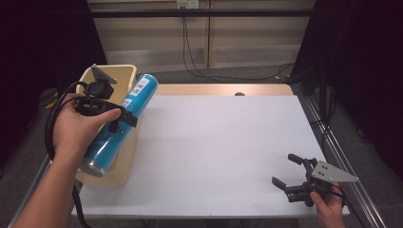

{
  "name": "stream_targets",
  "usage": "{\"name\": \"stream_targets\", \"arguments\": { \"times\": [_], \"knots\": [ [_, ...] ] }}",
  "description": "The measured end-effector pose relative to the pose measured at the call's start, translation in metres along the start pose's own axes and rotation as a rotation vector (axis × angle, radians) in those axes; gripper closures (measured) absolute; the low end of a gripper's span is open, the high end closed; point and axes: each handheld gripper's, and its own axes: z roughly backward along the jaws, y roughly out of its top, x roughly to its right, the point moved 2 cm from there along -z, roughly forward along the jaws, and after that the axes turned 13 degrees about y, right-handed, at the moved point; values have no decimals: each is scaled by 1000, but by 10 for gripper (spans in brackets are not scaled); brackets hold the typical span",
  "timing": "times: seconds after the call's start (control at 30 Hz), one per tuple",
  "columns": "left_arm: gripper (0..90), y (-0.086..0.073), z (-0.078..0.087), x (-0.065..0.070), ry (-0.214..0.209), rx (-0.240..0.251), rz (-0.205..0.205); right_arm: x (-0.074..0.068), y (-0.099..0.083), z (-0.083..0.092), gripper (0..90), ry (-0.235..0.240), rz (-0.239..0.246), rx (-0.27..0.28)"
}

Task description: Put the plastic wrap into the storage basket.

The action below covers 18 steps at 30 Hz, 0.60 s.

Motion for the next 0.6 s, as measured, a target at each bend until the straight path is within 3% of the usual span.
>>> {"name": "stream_targets", "arguments": {
  "times": [0.6],
  "knots": [
    [323,-15,6,-37,55,-11,68,-1,0,-1,0,1,0,-3]
  ]
}}
